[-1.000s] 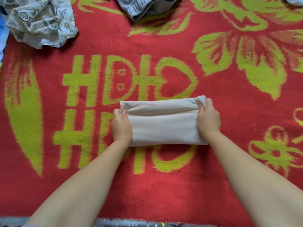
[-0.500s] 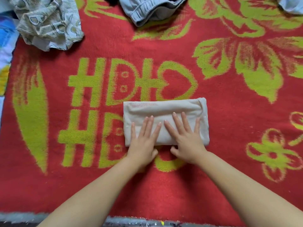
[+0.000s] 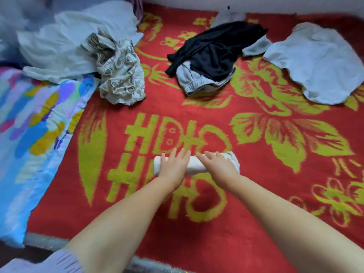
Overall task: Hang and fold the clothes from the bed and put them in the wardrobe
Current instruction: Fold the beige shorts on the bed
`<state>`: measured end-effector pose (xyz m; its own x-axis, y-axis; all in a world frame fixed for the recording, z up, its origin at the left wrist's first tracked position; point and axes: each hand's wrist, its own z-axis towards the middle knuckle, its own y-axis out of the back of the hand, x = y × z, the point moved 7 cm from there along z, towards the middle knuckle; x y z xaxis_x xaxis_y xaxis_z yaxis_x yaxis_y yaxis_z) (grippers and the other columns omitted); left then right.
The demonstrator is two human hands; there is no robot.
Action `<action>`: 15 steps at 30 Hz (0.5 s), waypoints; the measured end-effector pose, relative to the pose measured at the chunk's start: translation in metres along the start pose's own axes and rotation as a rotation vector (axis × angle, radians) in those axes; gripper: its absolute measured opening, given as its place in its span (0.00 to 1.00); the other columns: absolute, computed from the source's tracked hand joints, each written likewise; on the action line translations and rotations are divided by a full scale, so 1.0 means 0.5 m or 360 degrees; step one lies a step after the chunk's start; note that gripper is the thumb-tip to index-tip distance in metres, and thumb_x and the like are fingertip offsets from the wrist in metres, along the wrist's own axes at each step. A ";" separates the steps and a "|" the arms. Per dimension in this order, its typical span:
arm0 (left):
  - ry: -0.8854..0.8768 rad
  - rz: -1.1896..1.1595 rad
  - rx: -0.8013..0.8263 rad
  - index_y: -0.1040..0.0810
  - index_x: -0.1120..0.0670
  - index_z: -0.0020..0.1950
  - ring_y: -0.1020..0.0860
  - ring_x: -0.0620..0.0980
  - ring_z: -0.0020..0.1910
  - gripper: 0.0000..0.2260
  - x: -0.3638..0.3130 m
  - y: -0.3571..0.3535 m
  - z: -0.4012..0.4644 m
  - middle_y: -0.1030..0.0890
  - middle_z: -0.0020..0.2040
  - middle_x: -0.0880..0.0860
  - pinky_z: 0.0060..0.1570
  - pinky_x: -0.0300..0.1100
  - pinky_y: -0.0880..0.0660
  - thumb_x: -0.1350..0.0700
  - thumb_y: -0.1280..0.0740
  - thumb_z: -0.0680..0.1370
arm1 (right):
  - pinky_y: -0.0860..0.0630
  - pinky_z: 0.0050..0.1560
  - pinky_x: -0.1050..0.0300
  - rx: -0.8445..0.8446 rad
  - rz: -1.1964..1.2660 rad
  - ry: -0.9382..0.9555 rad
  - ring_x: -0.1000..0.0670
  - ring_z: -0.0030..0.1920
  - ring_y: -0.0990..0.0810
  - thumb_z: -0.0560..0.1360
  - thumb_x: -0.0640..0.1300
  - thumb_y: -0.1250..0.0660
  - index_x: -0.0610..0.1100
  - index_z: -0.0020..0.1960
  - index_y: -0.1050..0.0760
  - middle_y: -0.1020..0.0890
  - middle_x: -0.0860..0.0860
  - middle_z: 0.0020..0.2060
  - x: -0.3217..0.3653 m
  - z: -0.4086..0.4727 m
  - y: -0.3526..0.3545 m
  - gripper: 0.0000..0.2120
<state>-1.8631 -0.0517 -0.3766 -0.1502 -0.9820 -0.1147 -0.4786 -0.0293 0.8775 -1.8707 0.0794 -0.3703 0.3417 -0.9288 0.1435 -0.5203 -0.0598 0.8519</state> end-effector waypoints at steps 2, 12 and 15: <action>0.0058 0.0034 -0.0106 0.52 0.52 0.78 0.50 0.56 0.77 0.32 0.019 0.091 -0.048 0.48 0.79 0.52 0.70 0.63 0.46 0.68 0.43 0.78 | 0.30 0.62 0.39 -0.0081 -0.0071 0.0111 0.39 0.70 0.37 0.77 0.33 0.42 0.53 0.77 0.49 0.37 0.48 0.73 0.041 -0.022 0.102 0.34; 0.0723 0.0050 -0.0486 0.50 0.52 0.78 0.43 0.56 0.75 0.28 0.238 0.321 -0.463 0.41 0.76 0.53 0.68 0.59 0.39 0.65 0.45 0.80 | 0.27 0.57 0.40 -0.0269 -0.0502 0.0795 0.41 0.66 0.34 0.76 0.35 0.42 0.53 0.76 0.47 0.34 0.49 0.69 0.450 -0.167 0.370 0.33; 0.0945 -0.0029 -0.0512 0.48 0.52 0.77 0.40 0.56 0.74 0.27 0.303 0.319 -0.623 0.37 0.74 0.52 0.67 0.58 0.37 0.64 0.45 0.79 | 0.27 0.58 0.41 -0.0276 -0.0676 0.0993 0.43 0.68 0.35 0.77 0.36 0.40 0.55 0.77 0.50 0.36 0.50 0.71 0.600 -0.231 0.377 0.35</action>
<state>-1.6928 -0.2631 -0.1088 0.4005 -0.9141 0.0639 -0.1812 -0.0107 0.9834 -1.7756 -0.1683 -0.1085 0.8889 -0.4581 0.0000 -0.1334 -0.2590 0.9566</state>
